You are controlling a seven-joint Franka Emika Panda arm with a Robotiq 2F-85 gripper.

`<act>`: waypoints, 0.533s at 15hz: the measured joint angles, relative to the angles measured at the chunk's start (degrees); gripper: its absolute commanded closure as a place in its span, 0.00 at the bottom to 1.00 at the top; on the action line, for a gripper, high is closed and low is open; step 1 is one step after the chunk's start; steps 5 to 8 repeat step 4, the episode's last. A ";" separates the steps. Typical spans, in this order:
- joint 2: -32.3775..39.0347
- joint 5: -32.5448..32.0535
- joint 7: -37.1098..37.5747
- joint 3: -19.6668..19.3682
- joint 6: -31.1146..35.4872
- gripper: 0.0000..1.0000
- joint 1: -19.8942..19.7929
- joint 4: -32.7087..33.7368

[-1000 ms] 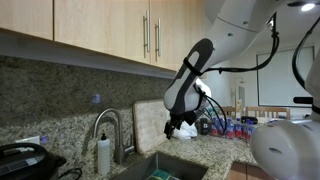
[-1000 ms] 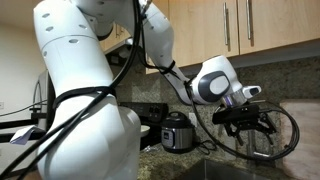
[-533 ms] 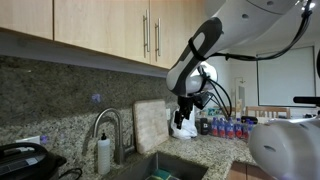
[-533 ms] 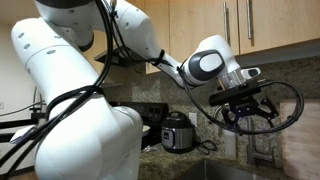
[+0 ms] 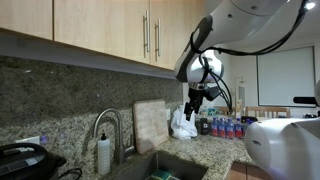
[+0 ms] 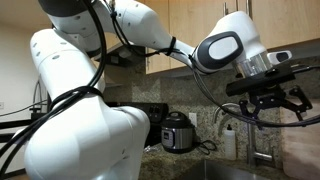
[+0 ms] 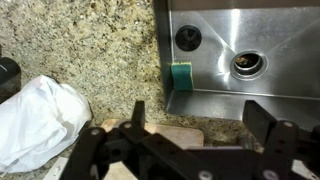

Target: Push the faucet to the left

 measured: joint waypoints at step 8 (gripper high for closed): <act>-0.14 0.09 -0.02 0.26 -0.01 0.00 -0.07 0.06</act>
